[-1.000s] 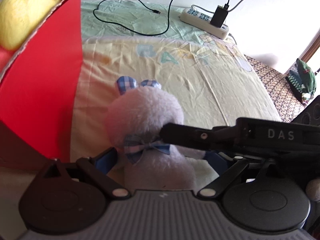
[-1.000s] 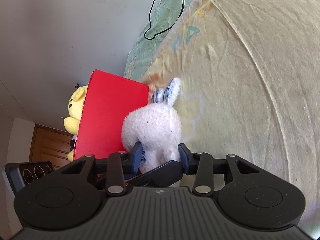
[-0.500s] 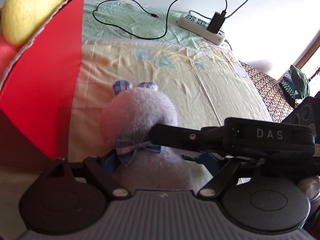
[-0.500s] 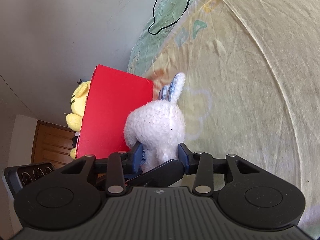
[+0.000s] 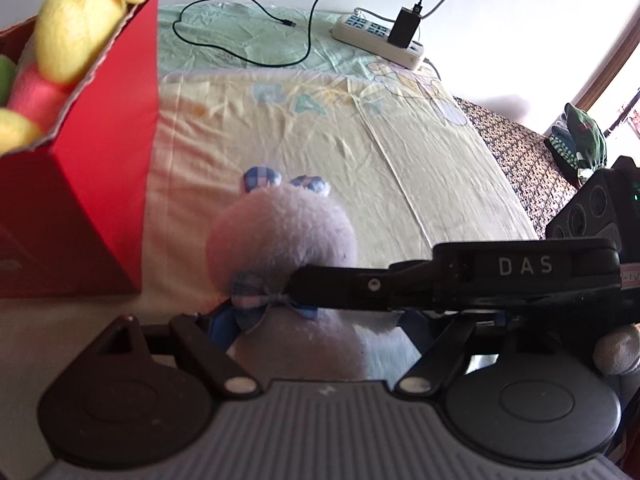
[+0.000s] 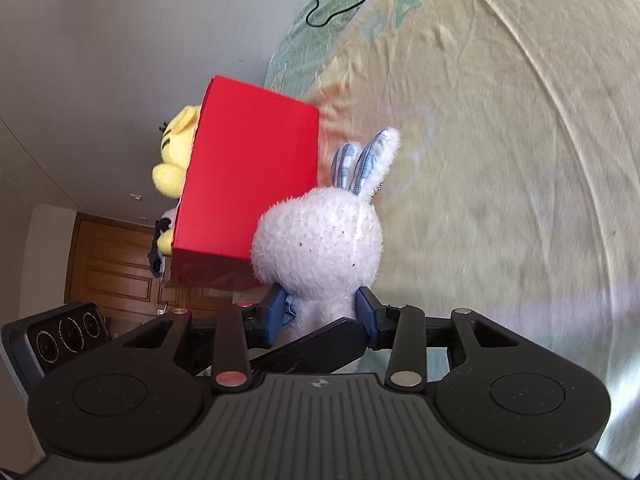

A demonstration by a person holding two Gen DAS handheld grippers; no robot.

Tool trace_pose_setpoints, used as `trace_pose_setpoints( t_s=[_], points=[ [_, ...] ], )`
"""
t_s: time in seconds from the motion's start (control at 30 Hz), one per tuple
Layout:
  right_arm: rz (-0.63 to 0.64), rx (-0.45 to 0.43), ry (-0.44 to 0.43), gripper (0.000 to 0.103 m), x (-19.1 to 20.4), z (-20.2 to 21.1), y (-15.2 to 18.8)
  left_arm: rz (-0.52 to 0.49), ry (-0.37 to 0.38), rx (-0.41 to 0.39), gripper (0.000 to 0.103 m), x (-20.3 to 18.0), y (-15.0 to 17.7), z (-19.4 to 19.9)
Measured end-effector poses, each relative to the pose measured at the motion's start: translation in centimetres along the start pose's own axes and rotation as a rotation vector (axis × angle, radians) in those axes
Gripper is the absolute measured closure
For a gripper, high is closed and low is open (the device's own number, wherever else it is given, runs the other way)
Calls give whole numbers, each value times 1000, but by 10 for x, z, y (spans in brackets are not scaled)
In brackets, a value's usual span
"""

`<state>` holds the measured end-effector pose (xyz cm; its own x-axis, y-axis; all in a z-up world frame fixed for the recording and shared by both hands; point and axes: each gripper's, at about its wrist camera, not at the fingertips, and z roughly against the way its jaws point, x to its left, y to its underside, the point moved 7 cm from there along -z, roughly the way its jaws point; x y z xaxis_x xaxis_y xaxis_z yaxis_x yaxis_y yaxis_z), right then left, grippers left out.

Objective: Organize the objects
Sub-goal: 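Grasp the pink bunny plush with plaid bow by its body with the right gripper, then lift and carry the pink bunny plush over the red box with the right gripper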

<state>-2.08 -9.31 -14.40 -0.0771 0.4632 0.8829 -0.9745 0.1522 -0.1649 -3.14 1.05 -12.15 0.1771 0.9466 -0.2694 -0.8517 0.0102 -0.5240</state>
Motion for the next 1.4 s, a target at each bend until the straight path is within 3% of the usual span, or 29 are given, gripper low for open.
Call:
trace_pose_setpoints(
  t_s=[0.4, 0.6, 0.93, 1.4],
  points=[
    [71, 96, -41, 61, 31, -19, 19, 13, -71, -22, 23, 11, 16, 36],
    [102, 100, -49, 61, 50, -23, 32, -6, -78, -45, 23, 18, 21, 56],
    [139, 18, -36, 61, 90, -34, 57, -126, -33, -94, 24, 34, 23, 92],
    [186, -95, -19, 61, 143, -66, 92, -255, 58, -132, 23, 87, 33, 145]
  ],
)
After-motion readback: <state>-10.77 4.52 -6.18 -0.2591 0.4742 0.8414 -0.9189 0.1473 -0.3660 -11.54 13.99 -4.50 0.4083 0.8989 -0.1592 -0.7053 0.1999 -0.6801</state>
